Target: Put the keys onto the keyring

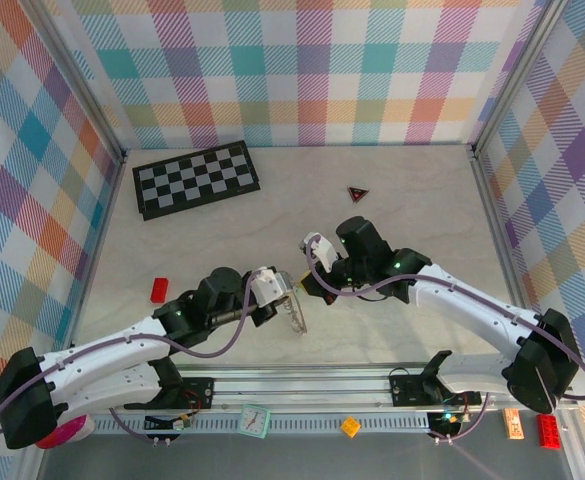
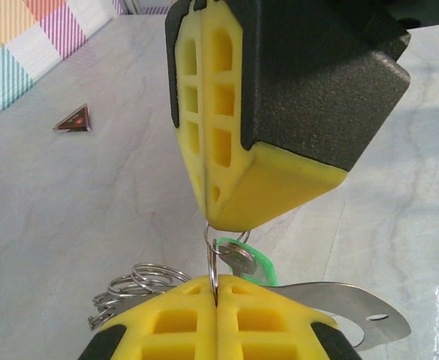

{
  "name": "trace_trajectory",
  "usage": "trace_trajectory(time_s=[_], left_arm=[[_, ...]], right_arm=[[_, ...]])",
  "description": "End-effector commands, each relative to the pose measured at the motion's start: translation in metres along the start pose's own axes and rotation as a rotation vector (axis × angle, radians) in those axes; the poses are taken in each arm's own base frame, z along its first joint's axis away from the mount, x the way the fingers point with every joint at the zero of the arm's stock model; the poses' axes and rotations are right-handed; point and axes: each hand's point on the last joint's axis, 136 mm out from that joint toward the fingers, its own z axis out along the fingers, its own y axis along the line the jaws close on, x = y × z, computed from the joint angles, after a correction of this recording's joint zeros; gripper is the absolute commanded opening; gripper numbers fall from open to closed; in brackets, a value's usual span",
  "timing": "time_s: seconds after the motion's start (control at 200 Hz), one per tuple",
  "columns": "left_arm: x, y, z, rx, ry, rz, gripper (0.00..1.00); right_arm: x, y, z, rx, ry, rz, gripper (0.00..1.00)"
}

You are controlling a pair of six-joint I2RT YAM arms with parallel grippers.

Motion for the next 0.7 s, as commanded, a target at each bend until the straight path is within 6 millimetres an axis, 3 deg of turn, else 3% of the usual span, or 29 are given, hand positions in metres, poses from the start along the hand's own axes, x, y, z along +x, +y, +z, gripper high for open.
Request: trace_trajectory(time_s=[0.0,0.19,0.42,0.595,0.695], left_arm=[[-0.039,-0.01,-0.01,0.05,-0.173,0.047,0.0],[-0.041,-0.012,-0.009,0.055,-0.2,0.055,0.0],[-0.04,-0.012,-0.004,0.051,-0.234,0.004,0.0],[-0.041,-0.011,-0.004,0.046,-0.293,-0.039,0.0],[-0.041,-0.013,-0.006,0.058,-0.319,-0.054,0.0]], right_arm=[[-0.007,0.001,-0.002,-0.011,-0.01,0.016,0.05],[-0.004,0.001,-0.005,-0.037,-0.009,0.05,0.21],[-0.008,0.0,-0.026,-0.065,-0.109,0.071,0.41],[-0.008,-0.009,-0.044,0.056,-0.263,-0.097,0.46],[-0.002,0.004,-0.046,0.018,-0.354,-0.294,0.48]])
